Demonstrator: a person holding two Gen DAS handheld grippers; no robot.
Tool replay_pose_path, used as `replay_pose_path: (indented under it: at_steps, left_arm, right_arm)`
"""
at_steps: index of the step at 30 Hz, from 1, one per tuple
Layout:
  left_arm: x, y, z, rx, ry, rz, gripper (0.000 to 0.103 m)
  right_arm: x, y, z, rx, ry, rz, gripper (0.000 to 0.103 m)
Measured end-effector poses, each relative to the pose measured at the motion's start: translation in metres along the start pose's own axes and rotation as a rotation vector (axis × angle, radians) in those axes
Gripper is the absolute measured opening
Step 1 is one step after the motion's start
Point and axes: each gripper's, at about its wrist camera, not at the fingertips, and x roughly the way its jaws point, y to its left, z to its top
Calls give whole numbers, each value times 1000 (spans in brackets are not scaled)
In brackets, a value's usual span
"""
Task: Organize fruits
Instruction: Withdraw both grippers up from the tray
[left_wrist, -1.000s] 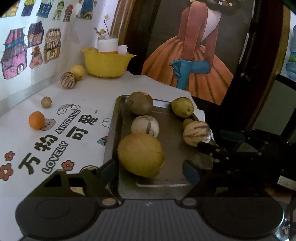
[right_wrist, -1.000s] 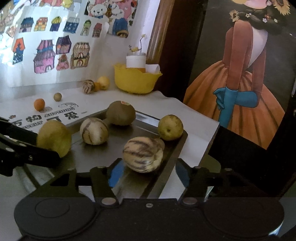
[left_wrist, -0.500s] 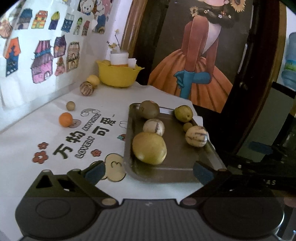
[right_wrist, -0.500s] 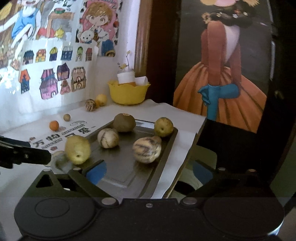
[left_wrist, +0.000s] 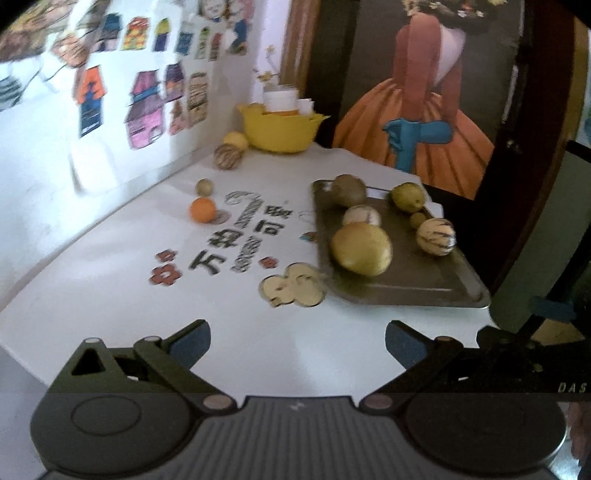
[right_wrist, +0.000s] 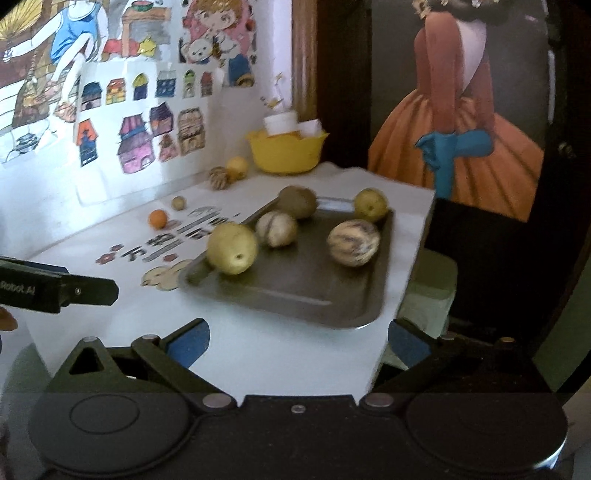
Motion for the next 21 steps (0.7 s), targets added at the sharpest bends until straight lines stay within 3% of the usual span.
replay_pose_path:
  at_steps: [8, 21]
  left_arm:
    - [-7, 26, -3, -21, 14, 65, 103]
    - [-10, 65, 4, -100, 9, 139, 103]
  right_arm:
    - [13, 28, 0, -9, 36, 57, 102]
    - [27, 48, 21, -15, 16, 154, 102]
